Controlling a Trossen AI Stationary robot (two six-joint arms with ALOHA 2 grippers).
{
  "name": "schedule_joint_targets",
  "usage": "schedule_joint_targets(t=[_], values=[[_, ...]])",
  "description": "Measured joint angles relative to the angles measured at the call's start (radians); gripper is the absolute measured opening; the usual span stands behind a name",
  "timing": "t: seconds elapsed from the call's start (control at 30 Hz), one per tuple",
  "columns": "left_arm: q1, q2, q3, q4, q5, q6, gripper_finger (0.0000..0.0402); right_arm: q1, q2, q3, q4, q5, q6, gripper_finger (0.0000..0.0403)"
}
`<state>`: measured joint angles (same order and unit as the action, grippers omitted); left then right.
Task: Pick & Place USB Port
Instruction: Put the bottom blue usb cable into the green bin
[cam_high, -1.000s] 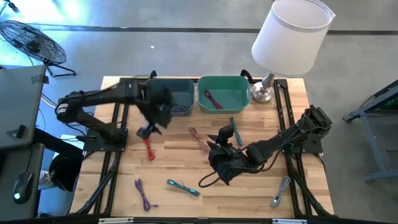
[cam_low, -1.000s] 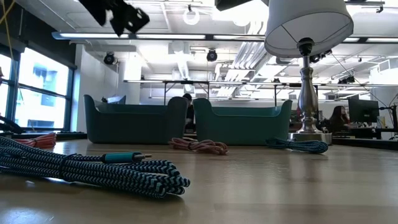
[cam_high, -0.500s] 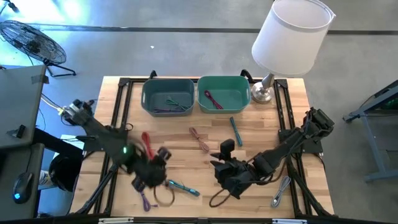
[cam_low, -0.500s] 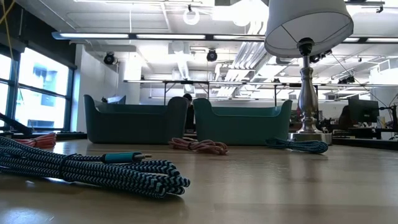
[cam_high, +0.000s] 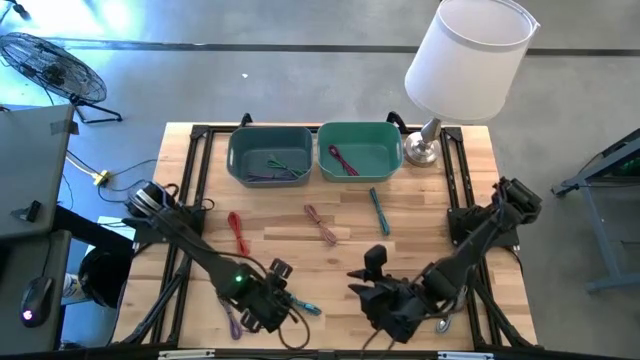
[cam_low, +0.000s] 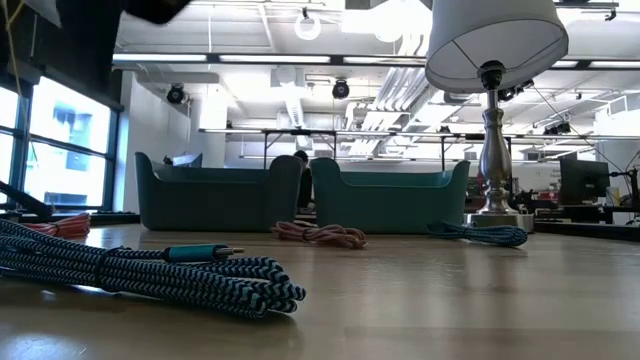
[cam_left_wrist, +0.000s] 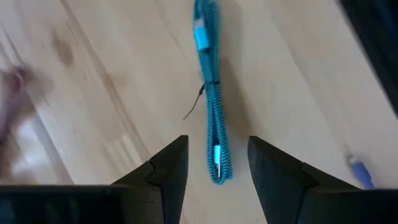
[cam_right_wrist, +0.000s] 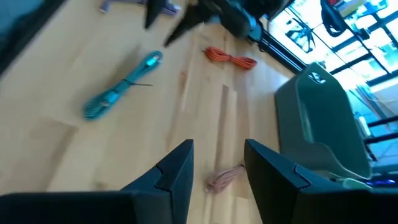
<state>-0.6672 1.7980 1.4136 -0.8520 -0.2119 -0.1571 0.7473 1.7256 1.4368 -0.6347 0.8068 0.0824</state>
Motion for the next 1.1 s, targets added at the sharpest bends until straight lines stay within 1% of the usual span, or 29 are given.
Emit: schedule_joint_targets(t=[0.2, 0.3, 0.4, 0.53, 0.7, 0.9, 1.03, 1.1], values=[[0.016, 0.036, -0.001, 0.016, 0.003, -0.034, 0.0161, 0.059, 0.0, 0.0, -0.02, 0.0, 0.047, 0.0134], [0.025, 0.053, 0.0, 0.06, 0.033, -0.035, 0.0161, 0.082, 0.0, 0.002, -0.027, 0.001, 0.069, 0.0134], [0.029, 0.078, 0.0, 0.071, 0.071, -0.035, 0.0161, 0.101, 0.0, 0.002, -0.033, -0.007, 0.091, 0.0134], [0.037, 0.104, -0.001, 0.07, 0.077, -0.035, 0.0161, 0.121, 0.0, 0.002, -0.037, -0.036, 0.106, 0.0134], [0.049, 0.121, -0.001, 0.065, 0.077, -0.043, 0.0161, 0.138, 0.0, 0.002, -0.042, -0.036, 0.143, 0.0134], [0.061, 0.122, -0.001, 0.06, 0.079, -0.061, 0.0161, 0.15, 0.0, 0.002, -0.042, -0.039, 0.15, 0.0134], [0.061, 0.127, 0.0, 0.069, 0.14, -0.063, 0.0161, 0.152, 0.0, 0.002, -0.043, -0.039, 0.159, 0.0134], [0.06, 0.14, 0.0, 0.067, 0.154, -0.069, 0.0161, 0.152, 0.0, 0.002, -0.043, -0.039, 0.171, 0.0134]])
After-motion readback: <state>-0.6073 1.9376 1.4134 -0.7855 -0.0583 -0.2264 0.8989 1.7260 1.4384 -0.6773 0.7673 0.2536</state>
